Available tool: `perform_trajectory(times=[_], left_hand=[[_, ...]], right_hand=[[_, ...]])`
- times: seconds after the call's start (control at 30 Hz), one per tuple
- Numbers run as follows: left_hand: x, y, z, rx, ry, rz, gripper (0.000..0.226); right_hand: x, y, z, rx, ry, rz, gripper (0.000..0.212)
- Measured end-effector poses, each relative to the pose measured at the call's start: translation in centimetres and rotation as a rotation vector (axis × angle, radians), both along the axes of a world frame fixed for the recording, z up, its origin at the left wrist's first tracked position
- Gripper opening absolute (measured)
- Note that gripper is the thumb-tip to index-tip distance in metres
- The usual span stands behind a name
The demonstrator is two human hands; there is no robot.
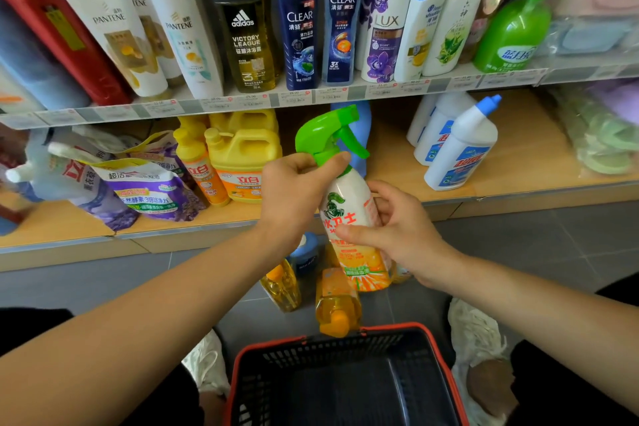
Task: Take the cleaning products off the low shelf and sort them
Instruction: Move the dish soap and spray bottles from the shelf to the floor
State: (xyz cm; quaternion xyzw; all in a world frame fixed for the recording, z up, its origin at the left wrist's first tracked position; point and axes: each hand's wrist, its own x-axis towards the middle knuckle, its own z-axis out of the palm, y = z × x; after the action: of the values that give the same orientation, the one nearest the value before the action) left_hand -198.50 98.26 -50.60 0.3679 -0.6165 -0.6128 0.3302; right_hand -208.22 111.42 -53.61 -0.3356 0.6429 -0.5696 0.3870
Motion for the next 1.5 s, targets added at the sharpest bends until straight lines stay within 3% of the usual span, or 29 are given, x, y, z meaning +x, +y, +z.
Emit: perform_trajectory(times=[0.17,0.47,0.77,0.93,1.07,1.23,1.37,1.5], left_hand=[[0.1,0.1,-0.2,-0.163,-0.109,0.049,0.058],[0.3,-0.5,-0.3,0.043,0.057,-0.170,0.054],[0.3,-1.4,-0.6,0.292,0.137,-0.375,0.034],[0.6,-2.1,-0.5,0.250,0.082,-0.381,0.040],[0.6,-1.9,-0.8,0.243,0.069,-0.348,0.033],[0.4,-2.4,-1.7,0.277,0.038,-0.230,0.047],[0.1,-3.1,-1.8,0.085,0.066,-0.460,0.048],[-0.7,-2.5,-1.9,0.060,0.055,-0.586,0.038]], right_hand=[[0.6,0.2,-0.3,-0.004,0.095,-0.015,0.059],[-0.2,0.3,0.2,0.008,-0.208,0.106,0.044],[-1.6,0.1,-0.2,0.018,-0.416,0.176,0.052],[-2.5,0.1,-0.4,0.041,-0.382,0.190,0.059],[-3.5,0.3,-0.3,0.053,-0.234,0.185,0.061],[-5.4,1.1,-0.2,0.109,-0.122,0.222,0.063],[-6.8,2.4,-0.8,0.186,-0.092,0.278,0.068],[-7.8,3.5,-1.0,0.235,-0.082,0.316,0.069]])
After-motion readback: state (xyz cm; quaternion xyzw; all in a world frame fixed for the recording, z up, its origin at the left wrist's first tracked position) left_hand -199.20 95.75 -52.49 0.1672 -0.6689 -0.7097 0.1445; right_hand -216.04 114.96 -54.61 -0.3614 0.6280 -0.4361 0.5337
